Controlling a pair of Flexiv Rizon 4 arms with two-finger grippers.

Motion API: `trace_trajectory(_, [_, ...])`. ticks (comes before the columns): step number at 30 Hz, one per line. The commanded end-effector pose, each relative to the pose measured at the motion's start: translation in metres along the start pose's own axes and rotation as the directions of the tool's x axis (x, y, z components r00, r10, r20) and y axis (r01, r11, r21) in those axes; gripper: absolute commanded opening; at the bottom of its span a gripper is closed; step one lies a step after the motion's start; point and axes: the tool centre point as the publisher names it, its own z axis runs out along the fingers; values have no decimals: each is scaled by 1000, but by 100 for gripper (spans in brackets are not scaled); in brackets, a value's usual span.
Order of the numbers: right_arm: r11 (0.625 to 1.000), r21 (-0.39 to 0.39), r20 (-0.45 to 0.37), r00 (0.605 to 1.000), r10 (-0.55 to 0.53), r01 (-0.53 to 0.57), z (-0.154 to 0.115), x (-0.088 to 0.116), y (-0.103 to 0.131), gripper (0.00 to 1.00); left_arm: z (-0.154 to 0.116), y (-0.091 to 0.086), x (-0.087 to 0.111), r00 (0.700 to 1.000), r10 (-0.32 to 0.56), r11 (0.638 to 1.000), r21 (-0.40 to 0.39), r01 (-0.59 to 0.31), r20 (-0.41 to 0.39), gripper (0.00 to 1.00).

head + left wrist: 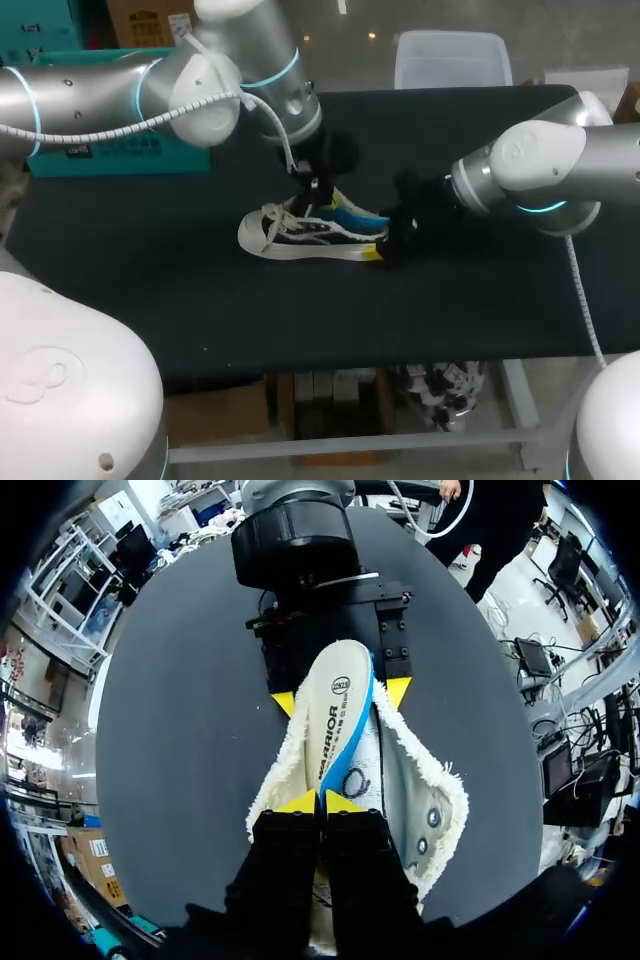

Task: Open the shoe tongue, take the insole out of the shoe, put the insole back into the shoe, and pack the shoe into the shoebox

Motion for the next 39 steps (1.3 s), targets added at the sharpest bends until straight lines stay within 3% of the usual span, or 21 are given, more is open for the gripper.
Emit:
trace_trajectory(1, [1000, -2, -5, 1000, -2, 2, 5, 2, -5, 0, 1, 0, -8, 999, 12, 997, 76, -9, -40, 0])
trace_trajectory(9, [1000, -2, -5, 1000, -2, 2, 5, 2, -5, 0, -14, -9, -7, 996, 57, 981, 187, -43, -69, 0])
trace_trajectory(19, [1000, -2, -5, 1000, -2, 2, 5, 2, -5, 0, -16, -18, 0, 993, 91, 979, 189, -76, -72, 0])
trace_trajectory(30, [1000, -2, -5, 1000, -2, 2, 5, 2, -5, 0, -44, -21, -3, 990, 124, 950, 296, -100, -66, 0])
trace_trajectory(39, [1000, -2, -5, 1000, -2, 2, 5, 2, -5, 0, -73, -36, -4, 975, 214, 888, 428, -169, -59, 0])
